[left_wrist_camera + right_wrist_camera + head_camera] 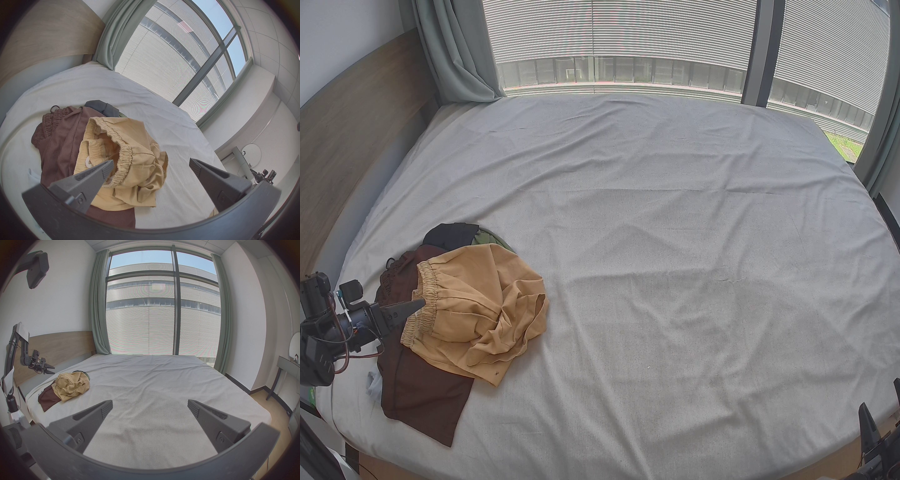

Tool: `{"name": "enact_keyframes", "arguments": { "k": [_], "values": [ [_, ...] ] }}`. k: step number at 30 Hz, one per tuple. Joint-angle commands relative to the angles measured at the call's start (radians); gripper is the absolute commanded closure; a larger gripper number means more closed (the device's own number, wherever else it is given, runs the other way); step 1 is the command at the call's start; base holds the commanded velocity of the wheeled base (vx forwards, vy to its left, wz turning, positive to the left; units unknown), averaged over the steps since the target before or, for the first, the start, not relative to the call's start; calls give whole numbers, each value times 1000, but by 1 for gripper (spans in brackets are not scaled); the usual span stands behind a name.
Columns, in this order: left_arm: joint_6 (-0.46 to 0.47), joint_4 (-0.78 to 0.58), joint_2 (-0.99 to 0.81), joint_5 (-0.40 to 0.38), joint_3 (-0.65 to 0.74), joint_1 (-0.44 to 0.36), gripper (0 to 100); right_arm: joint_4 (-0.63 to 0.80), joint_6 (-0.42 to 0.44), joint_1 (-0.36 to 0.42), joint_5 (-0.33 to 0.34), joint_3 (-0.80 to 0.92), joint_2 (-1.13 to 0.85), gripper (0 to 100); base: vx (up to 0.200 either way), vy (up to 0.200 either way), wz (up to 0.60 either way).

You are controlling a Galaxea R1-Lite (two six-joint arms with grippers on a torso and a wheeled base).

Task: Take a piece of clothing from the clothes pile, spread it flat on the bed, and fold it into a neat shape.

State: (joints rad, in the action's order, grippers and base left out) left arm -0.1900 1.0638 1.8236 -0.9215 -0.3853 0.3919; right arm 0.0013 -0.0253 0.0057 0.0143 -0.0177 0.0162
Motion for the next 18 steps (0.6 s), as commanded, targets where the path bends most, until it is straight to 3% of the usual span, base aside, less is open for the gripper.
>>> {"name": "enact_keyframes", "arguments": {
  "k": [1, 18],
  "values": [
    [-2, 28, 65, 4, -15, -13, 0, 0, -1, 0, 0, 16, -12, 0, 0, 0, 0],
    [-2, 99, 164, 16, -58, -67, 0, 0, 1, 0, 1, 16, -12, 0, 0, 0, 0]
  ]
}}
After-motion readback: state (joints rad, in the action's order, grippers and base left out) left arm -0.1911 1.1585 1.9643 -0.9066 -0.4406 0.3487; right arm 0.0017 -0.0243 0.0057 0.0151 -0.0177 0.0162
